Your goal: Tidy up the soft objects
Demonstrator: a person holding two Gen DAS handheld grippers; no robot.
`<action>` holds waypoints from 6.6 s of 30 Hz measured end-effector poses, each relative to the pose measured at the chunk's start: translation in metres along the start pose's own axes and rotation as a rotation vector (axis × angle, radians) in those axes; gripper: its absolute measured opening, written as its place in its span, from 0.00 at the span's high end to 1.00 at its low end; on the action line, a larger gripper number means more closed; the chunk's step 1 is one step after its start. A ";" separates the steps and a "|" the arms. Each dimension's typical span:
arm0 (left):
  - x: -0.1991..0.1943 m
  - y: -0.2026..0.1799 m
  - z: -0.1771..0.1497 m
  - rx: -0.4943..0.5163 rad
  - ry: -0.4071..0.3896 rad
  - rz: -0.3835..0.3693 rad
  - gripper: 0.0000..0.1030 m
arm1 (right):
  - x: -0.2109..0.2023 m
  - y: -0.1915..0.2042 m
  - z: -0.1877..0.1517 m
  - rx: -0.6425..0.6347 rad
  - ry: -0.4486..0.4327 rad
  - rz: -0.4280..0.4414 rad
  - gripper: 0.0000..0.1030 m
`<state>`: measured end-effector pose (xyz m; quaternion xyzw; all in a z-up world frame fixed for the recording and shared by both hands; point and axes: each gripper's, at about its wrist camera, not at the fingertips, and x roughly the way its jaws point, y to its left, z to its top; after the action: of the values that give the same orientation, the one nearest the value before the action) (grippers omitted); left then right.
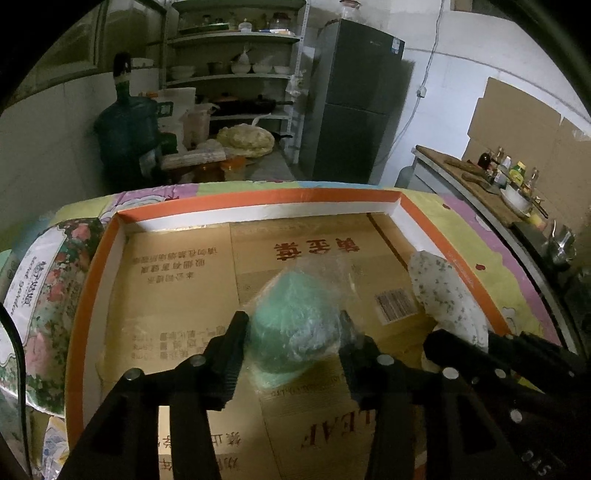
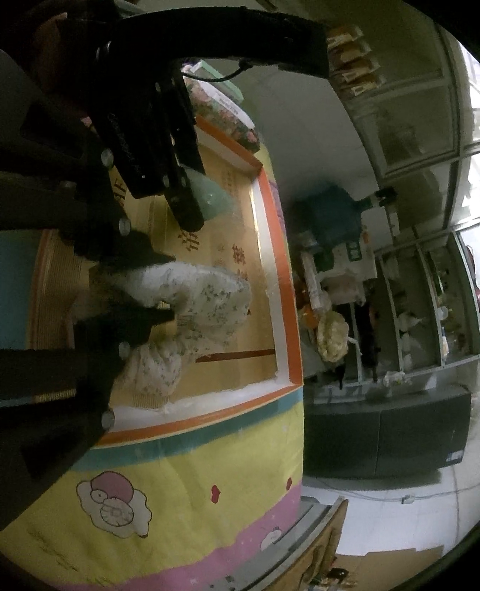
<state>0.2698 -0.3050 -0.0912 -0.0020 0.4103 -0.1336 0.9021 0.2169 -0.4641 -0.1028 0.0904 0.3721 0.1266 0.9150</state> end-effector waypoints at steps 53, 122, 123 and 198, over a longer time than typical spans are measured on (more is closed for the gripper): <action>-0.168 0.066 -0.038 0.063 -0.349 0.144 0.12 | -0.097 0.116 -0.027 0.000 -0.275 -0.106 0.25; -0.233 0.332 -0.134 -0.221 -0.282 0.208 0.22 | -0.032 0.345 -0.046 -0.196 -0.213 -0.005 0.25; -0.229 0.335 -0.135 -0.227 -0.271 0.204 0.22 | -0.032 0.345 -0.046 -0.196 -0.213 -0.006 0.25; -0.196 0.344 -0.118 -0.229 -0.281 0.155 0.67 | 0.029 0.348 -0.049 -0.170 -0.042 0.082 0.25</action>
<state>0.1418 0.0866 -0.0635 -0.0917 0.2916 -0.0149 0.9520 0.1450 -0.1208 -0.0662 0.0304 0.3369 0.1932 0.9210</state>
